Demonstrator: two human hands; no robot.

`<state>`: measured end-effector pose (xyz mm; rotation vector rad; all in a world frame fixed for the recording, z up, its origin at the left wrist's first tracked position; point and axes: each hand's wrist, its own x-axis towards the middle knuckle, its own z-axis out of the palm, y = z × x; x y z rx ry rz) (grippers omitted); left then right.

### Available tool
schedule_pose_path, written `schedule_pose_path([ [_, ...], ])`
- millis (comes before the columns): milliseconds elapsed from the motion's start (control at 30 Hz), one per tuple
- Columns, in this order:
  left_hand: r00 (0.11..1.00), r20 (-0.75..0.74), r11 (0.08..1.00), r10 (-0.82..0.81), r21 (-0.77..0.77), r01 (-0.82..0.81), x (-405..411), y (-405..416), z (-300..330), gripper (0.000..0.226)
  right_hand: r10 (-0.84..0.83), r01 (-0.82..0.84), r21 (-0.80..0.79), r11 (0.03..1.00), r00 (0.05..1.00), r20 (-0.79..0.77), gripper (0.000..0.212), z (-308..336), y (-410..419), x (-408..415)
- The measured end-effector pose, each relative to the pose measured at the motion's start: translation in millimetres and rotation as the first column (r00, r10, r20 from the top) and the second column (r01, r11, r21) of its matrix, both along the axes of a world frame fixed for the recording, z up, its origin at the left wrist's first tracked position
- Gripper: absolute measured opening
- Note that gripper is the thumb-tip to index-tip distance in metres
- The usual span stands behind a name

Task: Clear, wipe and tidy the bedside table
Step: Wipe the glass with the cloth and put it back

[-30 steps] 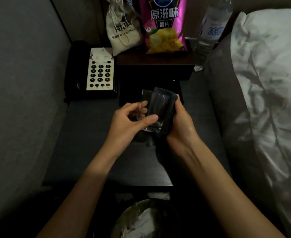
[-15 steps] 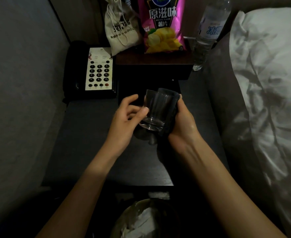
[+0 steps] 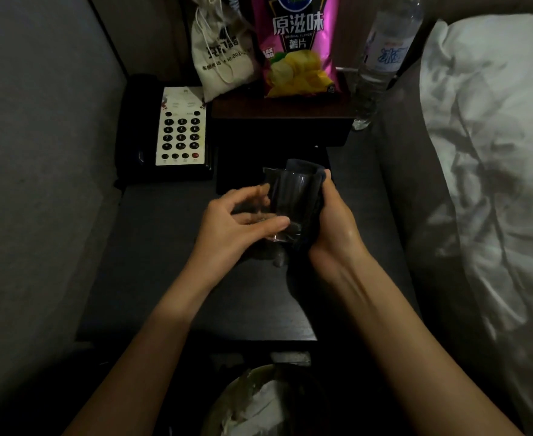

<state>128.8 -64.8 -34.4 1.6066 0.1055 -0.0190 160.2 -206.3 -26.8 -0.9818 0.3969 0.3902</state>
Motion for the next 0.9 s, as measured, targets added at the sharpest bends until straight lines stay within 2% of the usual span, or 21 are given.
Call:
schedule_pose_path([
  [67,0.999,-0.036,0.995,-0.023,-0.096,0.019,0.4,1.3,3.6,0.060,0.009,-0.009,0.014,1.000,1.000,0.004,0.066,1.5,-1.4,0.0],
  [167,0.998,-0.045,0.990,-0.054,-0.130,0.047,0.8,3.9,6.2,0.052,-0.002,0.002,0.037,0.999,1.000,0.006,0.066,3.6,-1.5,0.7],
  [333,0.994,-0.027,0.994,-0.102,-0.040,0.101,0.7,3.5,6.4,0.050,-0.010,0.009,0.027,1.000,1.000,0.023,0.067,4.4,-0.4,-0.1],
  [433,0.998,-0.015,0.998,-0.053,0.041,0.053,1.2,-3.1,5.0,0.062,0.015,-0.013,-0.027,1.000,0.999,0.046,0.061,3.8,2.6,-2.5],
  [600,0.999,0.035,0.996,0.006,0.090,-0.009,2.8,-6.3,2.9,0.064,0.021,-0.018,-0.043,0.999,0.997,0.071,0.056,3.3,4.6,-3.0],
  [733,0.998,0.063,0.995,-0.023,0.099,0.017,2.8,-7.2,2.8,0.065,-0.011,0.011,-0.004,1.000,1.000,0.005,0.055,3.9,1.5,-0.6],
  [900,0.990,0.135,0.991,-0.042,0.131,0.024,1.5,-9.5,1.5,0.069,0.023,-0.009,0.087,0.996,0.985,-0.171,0.053,5.5,5.3,1.7],
])
